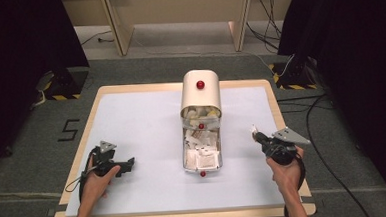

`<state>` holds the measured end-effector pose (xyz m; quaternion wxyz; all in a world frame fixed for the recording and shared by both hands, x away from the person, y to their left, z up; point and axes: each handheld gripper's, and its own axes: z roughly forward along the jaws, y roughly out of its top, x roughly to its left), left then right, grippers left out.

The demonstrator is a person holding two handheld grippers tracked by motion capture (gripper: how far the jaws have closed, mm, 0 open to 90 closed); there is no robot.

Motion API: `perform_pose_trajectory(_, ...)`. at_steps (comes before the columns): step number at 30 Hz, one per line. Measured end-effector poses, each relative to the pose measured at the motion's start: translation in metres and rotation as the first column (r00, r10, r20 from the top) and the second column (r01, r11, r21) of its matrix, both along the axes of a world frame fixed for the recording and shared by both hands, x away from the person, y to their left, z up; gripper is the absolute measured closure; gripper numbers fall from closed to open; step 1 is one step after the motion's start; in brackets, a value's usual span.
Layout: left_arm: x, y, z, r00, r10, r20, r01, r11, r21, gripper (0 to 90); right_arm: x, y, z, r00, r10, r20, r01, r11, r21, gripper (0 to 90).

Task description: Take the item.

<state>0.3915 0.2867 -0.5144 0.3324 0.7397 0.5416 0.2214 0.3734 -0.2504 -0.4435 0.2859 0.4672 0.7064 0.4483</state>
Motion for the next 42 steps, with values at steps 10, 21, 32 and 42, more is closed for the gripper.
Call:
perform_pose_trajectory(10,0.000,0.000,0.000,1.0000,-0.001,0.000,0.001,1.0000,0.001,0.0,0.005,-0.004,-0.008,0.9998,-0.017,-0.007,0.017,1.000,-0.012,86.7)
perform_pose_trajectory(21,0.000,0.000,0.000,1.0000,-0.001,-0.001,0.001,1.0000,0.001,0.0,0.012,-0.007,-0.017,0.9990,-0.038,-0.022,0.037,0.999,-0.025,86.7)
perform_pose_trajectory(32,0.000,0.000,0.000,1.0000,0.000,0.000,0.000,1.0000,0.001,0.0,0.017,-0.009,-0.023,0.9987,-0.044,-0.027,0.043,0.998,-0.035,86.7)
perform_pose_trajectory(42,0.000,0.000,0.000,1.0000,-0.001,-0.001,0.001,1.0000,0.001,0.0,0.026,-0.012,-0.028,0.9976,-0.060,-0.034,0.059,0.997,-0.047,86.6)
